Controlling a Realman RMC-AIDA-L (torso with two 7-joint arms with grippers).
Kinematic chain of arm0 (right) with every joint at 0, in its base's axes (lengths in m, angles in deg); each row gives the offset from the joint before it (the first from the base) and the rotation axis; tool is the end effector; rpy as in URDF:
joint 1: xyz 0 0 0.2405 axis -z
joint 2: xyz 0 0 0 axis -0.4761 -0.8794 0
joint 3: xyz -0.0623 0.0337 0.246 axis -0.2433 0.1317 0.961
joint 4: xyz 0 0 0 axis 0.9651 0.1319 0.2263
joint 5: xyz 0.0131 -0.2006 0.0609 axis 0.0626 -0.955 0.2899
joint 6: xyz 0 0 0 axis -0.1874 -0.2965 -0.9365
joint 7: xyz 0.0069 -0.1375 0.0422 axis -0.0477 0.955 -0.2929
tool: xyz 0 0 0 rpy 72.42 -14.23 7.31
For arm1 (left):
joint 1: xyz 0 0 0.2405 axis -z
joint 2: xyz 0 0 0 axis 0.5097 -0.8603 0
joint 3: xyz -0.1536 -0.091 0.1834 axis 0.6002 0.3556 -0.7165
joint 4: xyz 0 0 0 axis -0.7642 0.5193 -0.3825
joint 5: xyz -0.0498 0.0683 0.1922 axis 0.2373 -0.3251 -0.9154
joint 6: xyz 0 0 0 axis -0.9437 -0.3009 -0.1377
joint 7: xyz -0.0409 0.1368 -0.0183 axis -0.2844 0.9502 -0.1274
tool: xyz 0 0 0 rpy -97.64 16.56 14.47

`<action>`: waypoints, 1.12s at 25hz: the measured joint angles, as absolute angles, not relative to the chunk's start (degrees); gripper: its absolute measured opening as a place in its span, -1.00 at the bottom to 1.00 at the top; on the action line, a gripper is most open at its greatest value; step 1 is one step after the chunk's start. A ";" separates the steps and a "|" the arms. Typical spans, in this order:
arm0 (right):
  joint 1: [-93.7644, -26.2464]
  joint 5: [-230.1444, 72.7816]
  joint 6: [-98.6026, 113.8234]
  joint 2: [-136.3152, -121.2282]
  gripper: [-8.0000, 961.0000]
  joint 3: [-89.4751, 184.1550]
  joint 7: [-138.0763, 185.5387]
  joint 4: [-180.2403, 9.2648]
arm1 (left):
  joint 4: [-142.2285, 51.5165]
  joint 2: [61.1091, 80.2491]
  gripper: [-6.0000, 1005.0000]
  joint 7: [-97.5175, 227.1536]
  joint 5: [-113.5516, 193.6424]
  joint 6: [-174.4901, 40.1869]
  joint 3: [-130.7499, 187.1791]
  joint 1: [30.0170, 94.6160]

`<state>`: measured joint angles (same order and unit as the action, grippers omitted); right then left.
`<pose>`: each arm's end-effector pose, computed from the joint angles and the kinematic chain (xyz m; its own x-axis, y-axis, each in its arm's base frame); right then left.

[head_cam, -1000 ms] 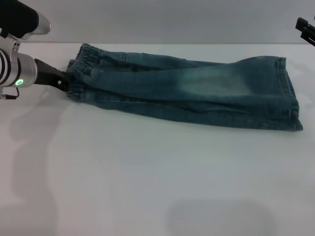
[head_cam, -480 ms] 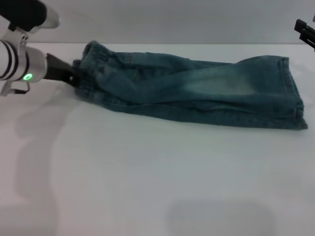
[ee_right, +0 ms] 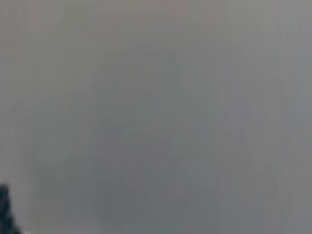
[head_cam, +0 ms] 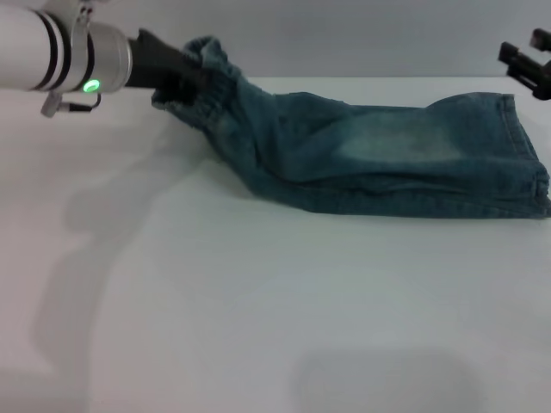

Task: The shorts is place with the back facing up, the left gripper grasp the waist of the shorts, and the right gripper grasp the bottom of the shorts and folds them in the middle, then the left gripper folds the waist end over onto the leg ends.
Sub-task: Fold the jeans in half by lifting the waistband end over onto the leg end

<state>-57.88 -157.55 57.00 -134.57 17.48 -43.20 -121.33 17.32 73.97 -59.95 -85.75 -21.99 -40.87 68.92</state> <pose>0.2964 0.4012 0.0684 0.7567 -0.1585 -0.6343 -0.6236 -0.4666 -0.6272 -0.1643 0.4391 0.0125 0.9372 0.3271 0.1215 0.3264 -0.6987 -0.6366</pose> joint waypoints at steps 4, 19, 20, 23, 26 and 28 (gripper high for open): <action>-59.04 -158.89 52.71 -134.59 0.06 12.65 -43.42 -120.16 | 21.38 73.99 -0.86 -60.73 -85.32 -21.01 -41.22 68.80; -64.58 -159.01 46.28 -134.82 0.06 -0.39 -43.72 -114.67 | 36.50 74.04 -0.87 -66.00 -84.76 -19.77 -49.35 67.99; -64.84 -158.98 45.58 -134.83 0.06 -1.13 -43.72 -114.33 | 37.31 74.03 -0.87 -66.28 -84.74 -19.75 -49.87 67.92; -65.36 -158.88 43.82 -134.87 0.06 -3.08 -43.74 -113.70 | 39.21 73.96 -0.87 -66.84 -84.74 -19.61 -50.92 67.88; -65.68 -158.85 43.33 -134.88 0.06 -5.27 -45.18 -113.42 | 40.26 73.90 -0.87 -66.92 -84.78 -19.09 -51.04 68.38; -65.94 -159.02 43.54 -134.89 0.06 -7.77 -47.60 -113.52 | 40.35 73.85 -0.87 -66.92 -84.89 -19.04 -51.06 68.74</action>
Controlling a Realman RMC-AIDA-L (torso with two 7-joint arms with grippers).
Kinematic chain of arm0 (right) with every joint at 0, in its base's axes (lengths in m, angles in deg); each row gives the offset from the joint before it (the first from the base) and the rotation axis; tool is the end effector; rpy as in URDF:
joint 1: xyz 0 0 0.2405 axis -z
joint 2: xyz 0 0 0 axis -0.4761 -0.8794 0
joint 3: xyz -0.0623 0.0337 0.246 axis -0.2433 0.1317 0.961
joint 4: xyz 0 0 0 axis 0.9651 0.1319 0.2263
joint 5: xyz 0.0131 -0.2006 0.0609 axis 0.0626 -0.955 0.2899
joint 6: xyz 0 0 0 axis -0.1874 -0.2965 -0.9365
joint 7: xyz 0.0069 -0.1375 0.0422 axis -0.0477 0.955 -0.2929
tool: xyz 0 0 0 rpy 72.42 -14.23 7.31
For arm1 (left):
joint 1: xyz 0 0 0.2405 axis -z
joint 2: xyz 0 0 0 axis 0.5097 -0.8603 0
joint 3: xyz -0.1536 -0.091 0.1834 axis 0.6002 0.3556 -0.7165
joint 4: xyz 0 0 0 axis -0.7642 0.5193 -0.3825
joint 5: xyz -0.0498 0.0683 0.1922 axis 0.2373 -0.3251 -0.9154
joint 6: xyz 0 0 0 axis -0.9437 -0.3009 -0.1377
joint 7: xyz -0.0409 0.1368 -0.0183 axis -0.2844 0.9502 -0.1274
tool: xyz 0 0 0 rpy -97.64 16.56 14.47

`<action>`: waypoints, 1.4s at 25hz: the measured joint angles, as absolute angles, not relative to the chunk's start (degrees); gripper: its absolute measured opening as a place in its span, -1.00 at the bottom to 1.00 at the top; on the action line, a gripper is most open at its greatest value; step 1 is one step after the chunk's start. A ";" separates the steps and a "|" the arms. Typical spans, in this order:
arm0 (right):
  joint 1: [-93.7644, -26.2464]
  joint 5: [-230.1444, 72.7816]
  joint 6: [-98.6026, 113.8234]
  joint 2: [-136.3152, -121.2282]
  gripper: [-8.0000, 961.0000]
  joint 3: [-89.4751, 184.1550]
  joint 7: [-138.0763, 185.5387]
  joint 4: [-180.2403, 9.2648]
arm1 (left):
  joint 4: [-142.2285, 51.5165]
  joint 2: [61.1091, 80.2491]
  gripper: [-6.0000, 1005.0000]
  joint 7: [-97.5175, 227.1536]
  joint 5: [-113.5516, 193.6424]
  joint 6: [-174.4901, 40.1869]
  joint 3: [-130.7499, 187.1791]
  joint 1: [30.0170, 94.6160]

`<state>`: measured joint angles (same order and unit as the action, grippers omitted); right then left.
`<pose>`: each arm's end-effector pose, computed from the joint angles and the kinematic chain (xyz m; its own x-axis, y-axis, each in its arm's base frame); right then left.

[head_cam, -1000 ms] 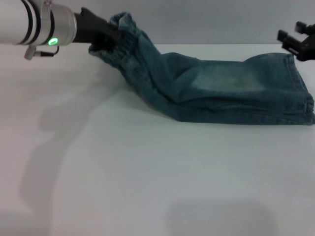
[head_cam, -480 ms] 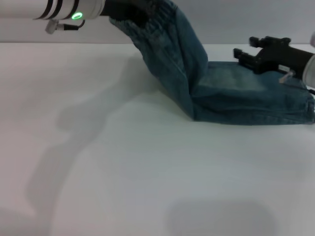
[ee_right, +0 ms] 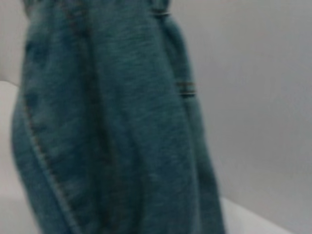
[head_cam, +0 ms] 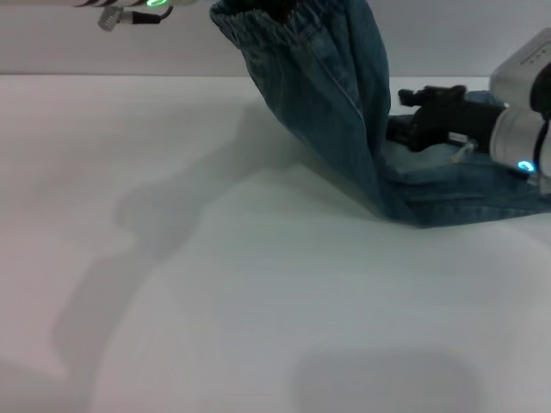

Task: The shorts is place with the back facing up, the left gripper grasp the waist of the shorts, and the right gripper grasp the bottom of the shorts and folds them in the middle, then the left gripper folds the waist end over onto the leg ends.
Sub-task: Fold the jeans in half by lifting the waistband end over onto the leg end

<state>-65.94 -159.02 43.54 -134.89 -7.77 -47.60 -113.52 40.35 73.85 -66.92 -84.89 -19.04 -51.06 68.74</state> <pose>0.2472 0.4228 -0.0289 0.8809 -0.2707 -0.3883 -0.4612 -0.6757 -0.5751 -0.0470 0.4091 0.0261 0.9870 0.0113 0.1605 0.1134 -0.7563 -0.6443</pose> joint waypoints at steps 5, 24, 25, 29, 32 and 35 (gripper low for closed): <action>-66.16 -159.04 43.67 -134.89 0.06 -13.14 -51.00 -114.24 | 40.37 73.85 -0.87 -66.93 -85.08 -19.04 -51.12 69.31; -71.91 -157.93 48.52 -135.15 0.06 -21.68 -55.74 -114.60 | 39.64 73.97 -0.88 -66.37 -85.17 -19.94 -52.58 69.43; -72.17 -157.92 48.90 -135.16 0.06 -21.71 -55.79 -114.60 | 39.56 73.98 -0.88 -66.36 -85.17 -20.05 -52.68 69.41; -73.55 -157.89 50.03 -135.15 0.06 -21.82 -55.85 -114.03 | 39.11 73.97 -0.87 -66.31 -85.17 -20.51 -53.03 69.41; -73.72 -157.87 50.20 -135.15 0.06 -21.99 -55.93 -113.87 | 38.77 73.98 -0.87 -66.27 -85.17 -20.83 -53.10 69.42; -72.99 -157.87 49.96 -135.05 0.06 -21.73 -56.29 -114.05 | 38.39 73.97 -0.88 -66.26 -85.16 -21.41 -53.23 69.19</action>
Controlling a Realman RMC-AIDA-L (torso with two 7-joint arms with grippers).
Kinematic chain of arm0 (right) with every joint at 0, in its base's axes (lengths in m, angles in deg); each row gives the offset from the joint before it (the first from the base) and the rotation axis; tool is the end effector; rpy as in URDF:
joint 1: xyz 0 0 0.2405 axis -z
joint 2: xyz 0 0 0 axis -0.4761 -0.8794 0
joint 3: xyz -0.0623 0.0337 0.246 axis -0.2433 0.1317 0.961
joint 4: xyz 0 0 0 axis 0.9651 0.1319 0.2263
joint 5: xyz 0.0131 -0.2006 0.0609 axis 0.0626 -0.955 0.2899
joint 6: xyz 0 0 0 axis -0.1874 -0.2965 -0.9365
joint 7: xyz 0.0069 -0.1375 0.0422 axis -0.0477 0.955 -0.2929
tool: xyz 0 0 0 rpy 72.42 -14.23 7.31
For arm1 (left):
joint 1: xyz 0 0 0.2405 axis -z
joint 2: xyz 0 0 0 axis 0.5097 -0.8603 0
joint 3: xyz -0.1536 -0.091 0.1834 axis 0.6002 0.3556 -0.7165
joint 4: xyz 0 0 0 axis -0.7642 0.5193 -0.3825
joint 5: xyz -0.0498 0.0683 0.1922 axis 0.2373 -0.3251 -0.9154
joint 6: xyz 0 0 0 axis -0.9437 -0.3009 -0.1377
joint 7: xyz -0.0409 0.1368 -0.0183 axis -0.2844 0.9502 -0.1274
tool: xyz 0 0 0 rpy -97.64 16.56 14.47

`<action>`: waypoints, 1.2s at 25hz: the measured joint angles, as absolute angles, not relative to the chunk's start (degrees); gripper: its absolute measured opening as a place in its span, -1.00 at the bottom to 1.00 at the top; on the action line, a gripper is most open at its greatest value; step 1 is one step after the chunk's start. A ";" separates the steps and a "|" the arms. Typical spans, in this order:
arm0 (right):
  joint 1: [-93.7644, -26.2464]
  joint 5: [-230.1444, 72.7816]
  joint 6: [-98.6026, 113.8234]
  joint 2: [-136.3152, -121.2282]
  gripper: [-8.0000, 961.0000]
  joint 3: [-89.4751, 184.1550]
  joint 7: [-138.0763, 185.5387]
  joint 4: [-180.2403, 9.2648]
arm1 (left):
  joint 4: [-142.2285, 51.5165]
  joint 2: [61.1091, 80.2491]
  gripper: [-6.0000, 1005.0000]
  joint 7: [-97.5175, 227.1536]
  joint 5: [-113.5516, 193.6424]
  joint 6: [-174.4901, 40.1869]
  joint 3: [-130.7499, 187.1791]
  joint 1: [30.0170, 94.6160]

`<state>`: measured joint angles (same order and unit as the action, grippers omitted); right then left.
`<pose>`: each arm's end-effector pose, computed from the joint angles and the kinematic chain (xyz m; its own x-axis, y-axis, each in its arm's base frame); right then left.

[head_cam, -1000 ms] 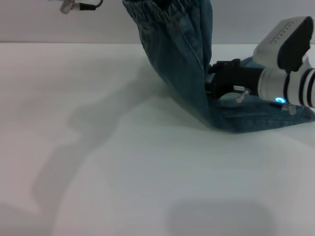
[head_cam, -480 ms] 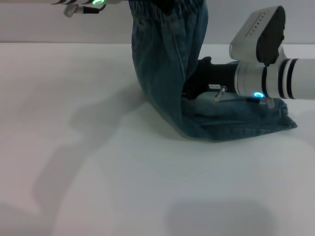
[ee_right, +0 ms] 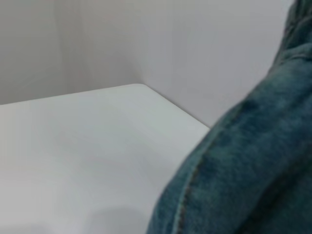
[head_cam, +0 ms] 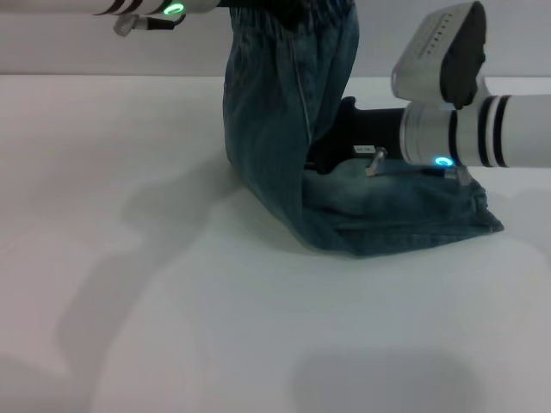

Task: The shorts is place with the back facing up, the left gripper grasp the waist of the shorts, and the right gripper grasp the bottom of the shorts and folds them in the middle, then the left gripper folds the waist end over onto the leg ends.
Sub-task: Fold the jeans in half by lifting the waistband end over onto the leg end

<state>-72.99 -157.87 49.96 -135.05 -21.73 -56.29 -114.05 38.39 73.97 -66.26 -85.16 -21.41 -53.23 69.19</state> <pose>0.1729 0.4162 -0.0727 0.9183 -0.2125 -0.3340 -0.3331 -0.8708 -0.3617 -0.0466 0.4104 0.0145 0.9897 -0.0050 0.1432 0.0891 -0.7611 -0.6425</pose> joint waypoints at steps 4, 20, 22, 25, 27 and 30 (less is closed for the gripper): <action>-70.45 -157.94 49.58 -134.71 0.06 -20.38 -56.69 -115.40 | 37.61 73.97 -0.88 -66.25 -85.16 -21.87 -53.25 69.11; -58.18 -158.06 41.84 -134.84 0.06 -8.45 -57.10 -124.06 | 35.01 74.11 -0.88 -66.37 -84.93 -25.23 -56.77 68.88; -57.42 -157.54 41.80 -134.87 0.06 -6.15 -57.23 -125.10 | 34.92 74.13 -0.89 -66.47 -84.82 -25.67 -57.74 68.88; -56.49 -154.87 41.22 -134.83 0.06 -2.67 -57.18 -126.26 | 34.85 74.18 -0.88 -66.73 -84.72 -26.68 -59.48 68.88; -56.27 -153.49 40.85 -134.70 0.06 -0.30 -57.02 -126.52 | 34.85 74.18 -0.88 -66.73 -84.72 -26.68 -59.48 68.88; -55.74 -152.82 40.80 -134.65 0.06 3.56 -56.89 -127.42 | 32.63 74.30 -0.88 -67.01 -82.42 -31.25 -63.63 69.10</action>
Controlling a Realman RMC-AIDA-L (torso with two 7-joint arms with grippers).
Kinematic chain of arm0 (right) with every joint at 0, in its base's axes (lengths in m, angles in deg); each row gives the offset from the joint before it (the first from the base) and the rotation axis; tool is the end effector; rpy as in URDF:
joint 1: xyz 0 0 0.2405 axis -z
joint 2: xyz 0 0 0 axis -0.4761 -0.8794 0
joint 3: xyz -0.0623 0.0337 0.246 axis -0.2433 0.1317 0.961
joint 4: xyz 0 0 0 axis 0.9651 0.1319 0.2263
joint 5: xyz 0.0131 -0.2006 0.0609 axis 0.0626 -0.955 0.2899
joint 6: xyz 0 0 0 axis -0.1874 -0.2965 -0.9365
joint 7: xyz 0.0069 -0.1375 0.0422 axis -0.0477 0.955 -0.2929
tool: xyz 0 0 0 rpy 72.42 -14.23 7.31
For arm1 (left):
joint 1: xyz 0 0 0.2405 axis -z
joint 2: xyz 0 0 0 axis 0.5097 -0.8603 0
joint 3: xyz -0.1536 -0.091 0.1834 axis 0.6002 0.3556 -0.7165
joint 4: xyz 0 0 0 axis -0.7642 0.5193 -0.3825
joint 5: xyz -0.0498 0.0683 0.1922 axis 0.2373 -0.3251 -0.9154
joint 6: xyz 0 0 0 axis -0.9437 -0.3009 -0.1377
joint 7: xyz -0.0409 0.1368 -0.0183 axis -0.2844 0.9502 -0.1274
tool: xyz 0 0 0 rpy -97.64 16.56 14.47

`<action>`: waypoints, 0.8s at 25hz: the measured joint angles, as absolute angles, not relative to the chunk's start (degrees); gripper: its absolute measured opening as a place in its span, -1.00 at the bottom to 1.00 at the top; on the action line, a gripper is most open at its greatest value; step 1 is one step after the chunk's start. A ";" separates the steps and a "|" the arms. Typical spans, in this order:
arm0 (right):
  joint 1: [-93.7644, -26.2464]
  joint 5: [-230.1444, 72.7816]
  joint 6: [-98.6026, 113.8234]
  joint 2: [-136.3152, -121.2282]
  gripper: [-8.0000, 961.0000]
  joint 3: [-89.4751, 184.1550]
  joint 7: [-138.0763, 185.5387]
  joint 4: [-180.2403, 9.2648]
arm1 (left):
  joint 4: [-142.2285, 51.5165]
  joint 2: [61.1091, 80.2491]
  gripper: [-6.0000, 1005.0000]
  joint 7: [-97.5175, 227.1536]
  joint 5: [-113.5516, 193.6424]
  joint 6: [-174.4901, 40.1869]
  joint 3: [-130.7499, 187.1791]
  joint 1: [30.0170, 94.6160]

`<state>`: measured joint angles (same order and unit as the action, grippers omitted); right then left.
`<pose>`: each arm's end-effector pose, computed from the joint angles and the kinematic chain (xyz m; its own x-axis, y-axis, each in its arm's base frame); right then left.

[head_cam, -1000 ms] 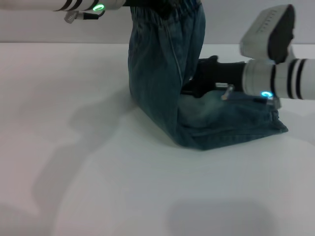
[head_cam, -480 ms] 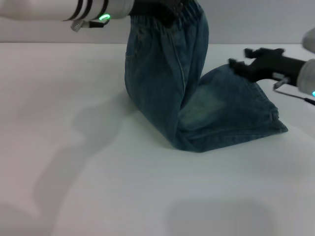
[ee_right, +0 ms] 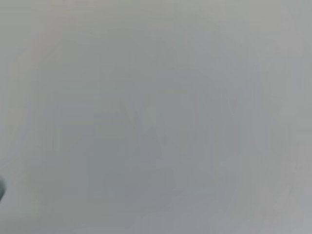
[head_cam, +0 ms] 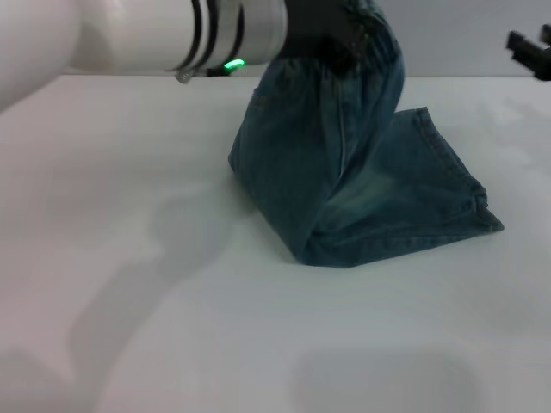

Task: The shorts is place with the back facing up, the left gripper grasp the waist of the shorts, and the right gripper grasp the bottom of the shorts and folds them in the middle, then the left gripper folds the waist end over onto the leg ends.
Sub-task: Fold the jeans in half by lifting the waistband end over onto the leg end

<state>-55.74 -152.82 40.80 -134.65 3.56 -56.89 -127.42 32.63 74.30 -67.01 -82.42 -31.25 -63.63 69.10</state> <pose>0.2923 0.4182 0.0715 0.6893 -0.2519 -0.6792 -0.7218 -0.3189 -0.6142 -0.0447 0.4003 -0.0348 0.9871 -0.0302 0.1574 0.0709 -0.7986 -0.5977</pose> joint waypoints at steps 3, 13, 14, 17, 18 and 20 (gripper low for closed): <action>-54.96 -152.74 41.01 -134.58 0.06 5.43 -56.79 -128.33 | 30.68 74.32 -0.88 -67.03 -79.82 -35.72 -66.45 69.30; -51.27 -152.72 41.47 -134.52 0.06 5.68 -56.72 -131.69 | 25.26 74.50 -0.89 -67.05 -74.70 -45.24 -73.90 69.63; -51.10 -152.72 41.47 -134.53 0.06 5.69 -56.72 -131.76 | 24.88 74.50 -0.89 -67.05 -74.37 -45.85 -74.33 69.60; -50.80 -152.71 41.49 -134.53 0.06 5.71 -56.71 -131.80 | 23.40 74.50 -0.89 -67.05 -73.36 -47.96 -75.91 69.41; -50.75 -152.71 41.49 -134.53 0.06 5.71 -56.70 -131.81 | 22.94 74.51 -0.89 -67.05 -73.08 -48.69 -76.35 69.38; -50.70 -152.71 41.49 -134.53 0.06 5.72 -56.70 -131.82 | 22.94 74.51 -0.89 -67.05 -73.08 -48.69 -76.35 69.38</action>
